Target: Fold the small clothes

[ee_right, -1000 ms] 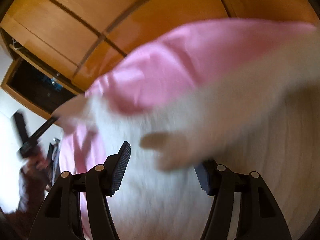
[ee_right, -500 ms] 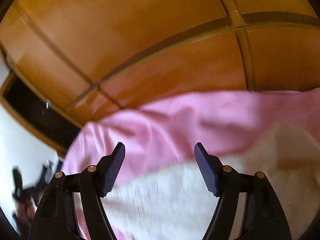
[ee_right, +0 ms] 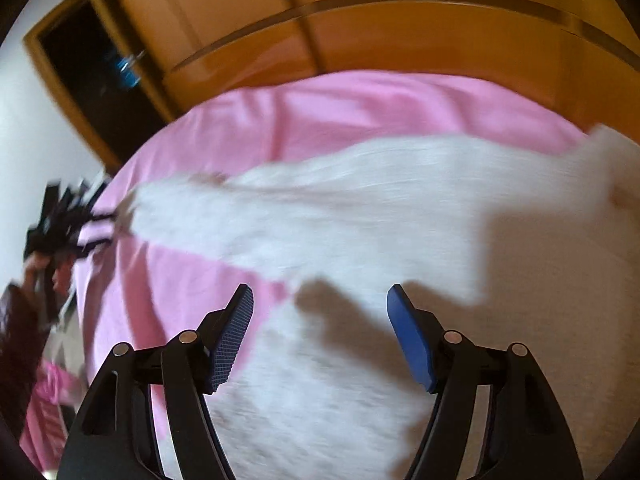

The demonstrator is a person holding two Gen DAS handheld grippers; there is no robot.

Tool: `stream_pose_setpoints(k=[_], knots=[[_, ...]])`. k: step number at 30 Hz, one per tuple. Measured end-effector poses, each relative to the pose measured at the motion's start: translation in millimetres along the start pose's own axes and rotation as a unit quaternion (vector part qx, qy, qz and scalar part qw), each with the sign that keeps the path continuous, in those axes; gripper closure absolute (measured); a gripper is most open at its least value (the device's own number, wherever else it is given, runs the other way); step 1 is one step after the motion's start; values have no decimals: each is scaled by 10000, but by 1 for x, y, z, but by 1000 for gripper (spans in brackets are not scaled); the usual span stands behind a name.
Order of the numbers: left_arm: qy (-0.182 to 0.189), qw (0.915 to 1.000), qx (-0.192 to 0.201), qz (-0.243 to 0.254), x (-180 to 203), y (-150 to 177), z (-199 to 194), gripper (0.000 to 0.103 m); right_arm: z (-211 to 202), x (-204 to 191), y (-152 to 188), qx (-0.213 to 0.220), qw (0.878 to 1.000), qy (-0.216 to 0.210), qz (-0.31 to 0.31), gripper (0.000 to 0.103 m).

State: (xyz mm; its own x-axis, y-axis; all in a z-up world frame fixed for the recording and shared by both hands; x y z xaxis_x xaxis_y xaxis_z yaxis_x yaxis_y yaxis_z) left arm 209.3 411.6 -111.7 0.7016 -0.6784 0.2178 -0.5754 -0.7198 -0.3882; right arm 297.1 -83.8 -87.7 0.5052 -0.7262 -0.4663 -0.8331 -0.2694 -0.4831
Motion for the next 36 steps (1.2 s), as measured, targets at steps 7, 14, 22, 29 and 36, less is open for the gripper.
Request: stream_pose_setpoints(k=[7, 14, 22, 29, 36], knots=[[343, 9961, 607, 546, 20, 0, -29, 98, -3, 2, -49, 279, 9986, 432, -138, 44], [545, 9818, 1596, 870, -1, 28, -99, 98, 50, 45, -92, -570, 9846, 1464, -761, 38], [-1057, 9739, 1251, 1575, 9, 65, -56, 98, 74, 44, -94, -744, 9768, 1528, -1306, 94], [-1667, 9701, 1079, 1394, 20, 76, -50, 93, 74, 53, -105, -195, 9819, 1786, -603, 92], [-755, 9764, 1742, 1027, 49, 99, -111, 63, -65, 52, -25, 769, 9892, 1233, 195, 39]])
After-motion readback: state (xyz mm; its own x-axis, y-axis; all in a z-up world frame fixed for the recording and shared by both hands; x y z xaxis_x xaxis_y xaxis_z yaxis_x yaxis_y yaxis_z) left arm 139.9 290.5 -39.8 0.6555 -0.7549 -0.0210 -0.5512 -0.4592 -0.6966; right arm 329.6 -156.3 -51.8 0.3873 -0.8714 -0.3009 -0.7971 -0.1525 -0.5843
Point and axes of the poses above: each gripper's, at about its wrist camera, not at the fingertips, and z roughly the way its jaws point, x to its right, y to its underside, the point moved 2 cm from there along z, roughly the way its jaws point, and after that the axes turned 13 degrees about -y, right-handed, at the moved point
